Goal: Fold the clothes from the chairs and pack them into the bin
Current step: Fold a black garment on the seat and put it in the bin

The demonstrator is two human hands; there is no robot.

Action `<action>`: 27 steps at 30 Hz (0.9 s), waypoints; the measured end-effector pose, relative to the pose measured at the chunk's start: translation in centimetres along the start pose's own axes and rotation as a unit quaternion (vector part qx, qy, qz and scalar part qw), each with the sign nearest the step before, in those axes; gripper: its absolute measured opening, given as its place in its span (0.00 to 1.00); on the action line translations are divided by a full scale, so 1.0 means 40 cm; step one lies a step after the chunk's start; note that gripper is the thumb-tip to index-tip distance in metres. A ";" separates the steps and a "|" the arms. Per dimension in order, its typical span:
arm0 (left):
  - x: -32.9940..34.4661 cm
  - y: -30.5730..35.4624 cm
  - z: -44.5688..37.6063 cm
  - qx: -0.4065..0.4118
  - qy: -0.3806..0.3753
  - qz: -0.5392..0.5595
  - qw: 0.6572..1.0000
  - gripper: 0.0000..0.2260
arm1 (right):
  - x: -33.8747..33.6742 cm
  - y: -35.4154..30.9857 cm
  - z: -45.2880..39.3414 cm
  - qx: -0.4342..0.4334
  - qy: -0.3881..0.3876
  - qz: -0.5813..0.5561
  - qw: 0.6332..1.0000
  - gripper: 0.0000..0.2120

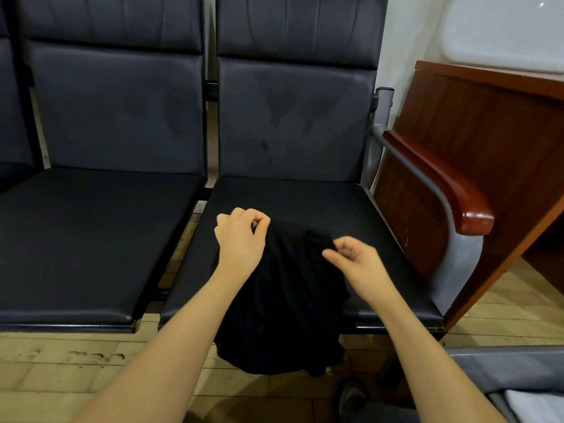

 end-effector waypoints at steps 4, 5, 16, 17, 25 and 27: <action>0.035 0.063 0.042 0.071 -0.048 -0.006 0.996 0.09 | -0.053 -0.080 0.010 -0.081 0.102 0.002 0.991 0.03; 0.062 0.079 0.067 0.078 -0.099 0.033 0.992 0.11 | -0.060 -0.095 0.015 -0.096 0.115 0.008 0.989 0.04; 0.153 0.131 0.151 -0.047 -0.242 0.277 0.929 0.07 | -0.075 -0.117 0.029 -0.114 0.105 0.046 0.987 0.07; 0.148 0.127 0.145 -0.061 -0.231 0.295 0.925 0.06 | -0.076 -0.111 0.027 -0.106 0.101 0.037 0.989 0.07; 0.075 0.078 0.060 -0.083 -0.119 0.296 0.944 0.05 | 0.000 -0.059 0.036 -0.003 -0.066 -0.041 0.997 0.21; 0.057 0.066 0.049 -0.087 -0.094 0.291 0.948 0.05 | 0.016 -0.041 0.040 0.016 -0.092 -0.046 0.995 0.23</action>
Point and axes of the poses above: each hand's wrist, its own z-axis away from the middle knuckle, its own x-axis out of the palm, y = z × x, the point moved 9 cm from there along -z, towards the middle knuckle, and after that the axes turned 6 degrees about y, right-handed, at the moved point
